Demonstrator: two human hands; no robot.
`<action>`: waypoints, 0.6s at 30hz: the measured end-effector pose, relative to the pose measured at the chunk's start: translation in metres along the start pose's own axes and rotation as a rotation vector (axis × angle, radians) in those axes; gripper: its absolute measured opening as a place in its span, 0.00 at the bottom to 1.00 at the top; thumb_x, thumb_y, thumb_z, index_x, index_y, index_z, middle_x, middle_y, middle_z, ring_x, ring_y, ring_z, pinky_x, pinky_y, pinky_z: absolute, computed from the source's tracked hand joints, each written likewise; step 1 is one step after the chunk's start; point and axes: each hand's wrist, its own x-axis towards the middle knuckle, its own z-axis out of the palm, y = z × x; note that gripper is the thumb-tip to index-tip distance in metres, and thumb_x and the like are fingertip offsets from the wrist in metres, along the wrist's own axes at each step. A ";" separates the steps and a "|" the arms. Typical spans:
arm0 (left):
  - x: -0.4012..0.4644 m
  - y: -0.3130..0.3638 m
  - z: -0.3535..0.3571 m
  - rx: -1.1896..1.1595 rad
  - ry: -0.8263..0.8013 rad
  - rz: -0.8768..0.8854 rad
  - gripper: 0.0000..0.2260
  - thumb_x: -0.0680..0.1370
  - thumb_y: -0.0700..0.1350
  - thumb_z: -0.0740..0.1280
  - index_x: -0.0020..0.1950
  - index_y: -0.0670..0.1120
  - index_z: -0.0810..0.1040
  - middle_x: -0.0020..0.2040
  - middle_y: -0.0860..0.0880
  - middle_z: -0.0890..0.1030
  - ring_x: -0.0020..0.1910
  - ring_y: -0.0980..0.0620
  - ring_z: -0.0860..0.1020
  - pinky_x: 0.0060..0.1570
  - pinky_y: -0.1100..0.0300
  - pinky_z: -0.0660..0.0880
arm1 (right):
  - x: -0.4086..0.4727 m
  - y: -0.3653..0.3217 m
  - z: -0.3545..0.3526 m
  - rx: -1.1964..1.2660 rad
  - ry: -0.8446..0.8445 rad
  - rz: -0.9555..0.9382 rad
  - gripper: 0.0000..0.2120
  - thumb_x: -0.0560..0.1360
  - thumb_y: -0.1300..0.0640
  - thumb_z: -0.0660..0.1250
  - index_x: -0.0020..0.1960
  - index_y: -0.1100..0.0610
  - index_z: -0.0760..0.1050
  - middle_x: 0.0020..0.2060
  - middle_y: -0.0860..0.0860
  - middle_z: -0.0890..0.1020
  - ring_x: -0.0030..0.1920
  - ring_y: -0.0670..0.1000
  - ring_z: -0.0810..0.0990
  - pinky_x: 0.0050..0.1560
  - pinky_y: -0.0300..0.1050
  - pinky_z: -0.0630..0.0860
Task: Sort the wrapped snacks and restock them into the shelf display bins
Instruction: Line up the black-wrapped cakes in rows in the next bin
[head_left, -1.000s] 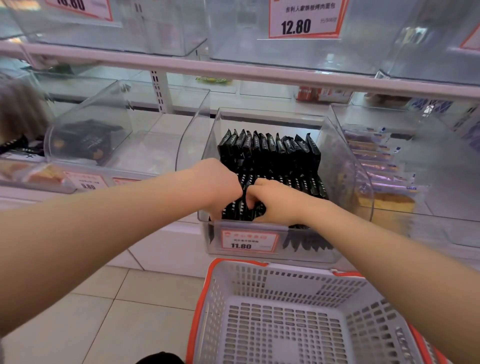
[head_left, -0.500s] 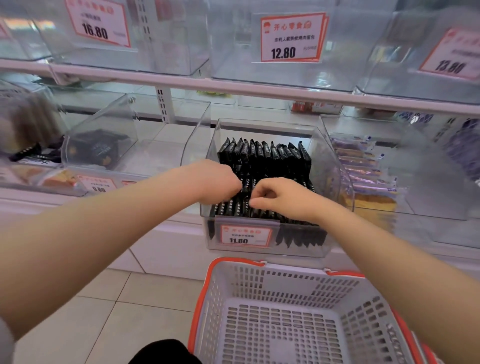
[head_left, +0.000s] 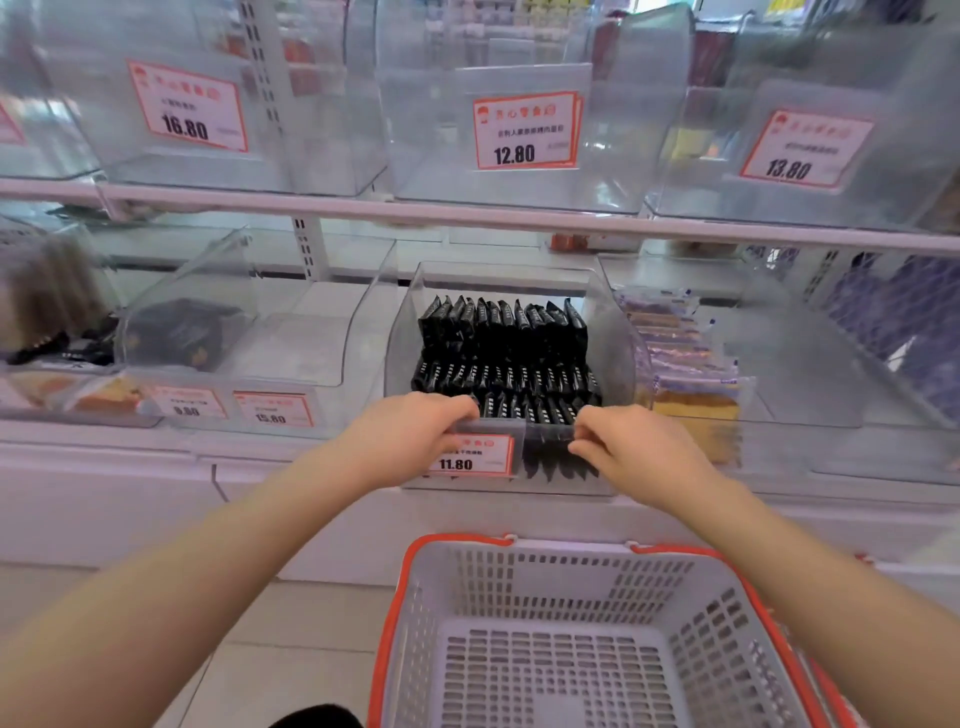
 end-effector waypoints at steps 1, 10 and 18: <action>0.006 -0.004 -0.001 -0.009 0.036 -0.012 0.11 0.79 0.49 0.60 0.61 0.52 0.70 0.56 0.50 0.78 0.54 0.47 0.76 0.47 0.56 0.70 | 0.006 0.000 0.000 0.012 0.031 0.007 0.08 0.78 0.47 0.58 0.47 0.50 0.69 0.44 0.49 0.80 0.47 0.54 0.78 0.37 0.46 0.70; 0.058 -0.025 0.025 0.088 0.102 -0.112 0.07 0.79 0.45 0.59 0.57 0.49 0.70 0.55 0.47 0.77 0.53 0.44 0.76 0.48 0.51 0.73 | 0.055 0.005 0.016 -0.005 -0.036 0.162 0.10 0.80 0.49 0.58 0.51 0.56 0.70 0.47 0.54 0.80 0.47 0.58 0.78 0.39 0.46 0.69; 0.056 -0.022 0.042 0.058 0.058 -0.010 0.07 0.80 0.45 0.58 0.57 0.49 0.69 0.55 0.48 0.76 0.53 0.45 0.74 0.46 0.53 0.69 | 0.042 0.013 0.024 0.027 -0.110 0.112 0.09 0.80 0.51 0.57 0.50 0.57 0.71 0.49 0.54 0.78 0.49 0.57 0.77 0.44 0.48 0.73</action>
